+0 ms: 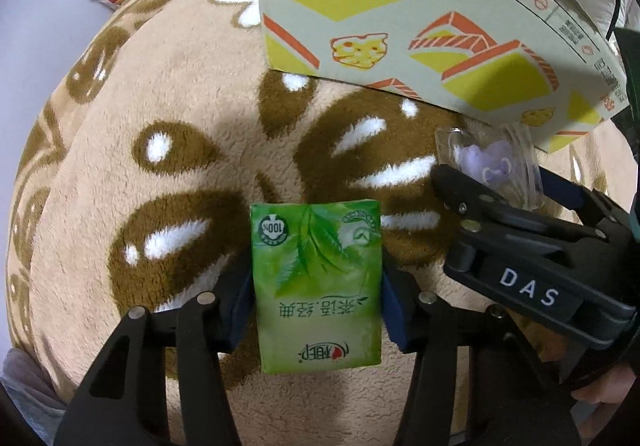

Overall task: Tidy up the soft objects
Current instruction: 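Grasp green tea box with left tool while right tool grasps clear bag with purple item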

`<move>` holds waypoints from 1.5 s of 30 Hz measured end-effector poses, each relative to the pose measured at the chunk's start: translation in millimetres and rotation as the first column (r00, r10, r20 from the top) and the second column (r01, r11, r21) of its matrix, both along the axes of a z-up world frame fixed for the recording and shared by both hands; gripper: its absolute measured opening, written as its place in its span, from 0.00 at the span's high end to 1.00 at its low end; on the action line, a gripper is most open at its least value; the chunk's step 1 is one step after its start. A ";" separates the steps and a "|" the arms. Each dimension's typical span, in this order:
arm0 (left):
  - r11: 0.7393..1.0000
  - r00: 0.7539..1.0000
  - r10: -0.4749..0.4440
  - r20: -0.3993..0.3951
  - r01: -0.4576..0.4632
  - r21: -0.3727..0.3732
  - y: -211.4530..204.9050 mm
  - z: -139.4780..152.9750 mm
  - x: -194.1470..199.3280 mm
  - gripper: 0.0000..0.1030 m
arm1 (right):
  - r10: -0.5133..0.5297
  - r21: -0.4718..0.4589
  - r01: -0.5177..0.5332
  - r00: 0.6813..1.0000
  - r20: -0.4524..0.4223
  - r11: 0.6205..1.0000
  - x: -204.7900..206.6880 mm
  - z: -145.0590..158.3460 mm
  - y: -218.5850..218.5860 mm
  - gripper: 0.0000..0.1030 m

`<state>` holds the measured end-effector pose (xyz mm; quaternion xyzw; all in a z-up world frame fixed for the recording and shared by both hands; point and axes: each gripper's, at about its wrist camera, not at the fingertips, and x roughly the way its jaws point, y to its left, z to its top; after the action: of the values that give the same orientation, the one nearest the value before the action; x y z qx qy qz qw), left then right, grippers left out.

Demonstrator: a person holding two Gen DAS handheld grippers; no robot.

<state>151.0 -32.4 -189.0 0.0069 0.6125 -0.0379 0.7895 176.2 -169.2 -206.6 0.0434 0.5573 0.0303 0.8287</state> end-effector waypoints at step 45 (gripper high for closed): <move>1.000 0.999 0.009 0.052 -0.009 -0.001 -2.9 13.6 -3.7 0.50 | -0.041 0.076 0.041 0.999 -0.003 0.996 -20.4 19.9 -21.8 0.28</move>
<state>147.3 -35.3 -175.5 0.0048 0.5919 -0.0341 0.8053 155.8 -191.1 -186.7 0.0863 0.5553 0.0343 0.8264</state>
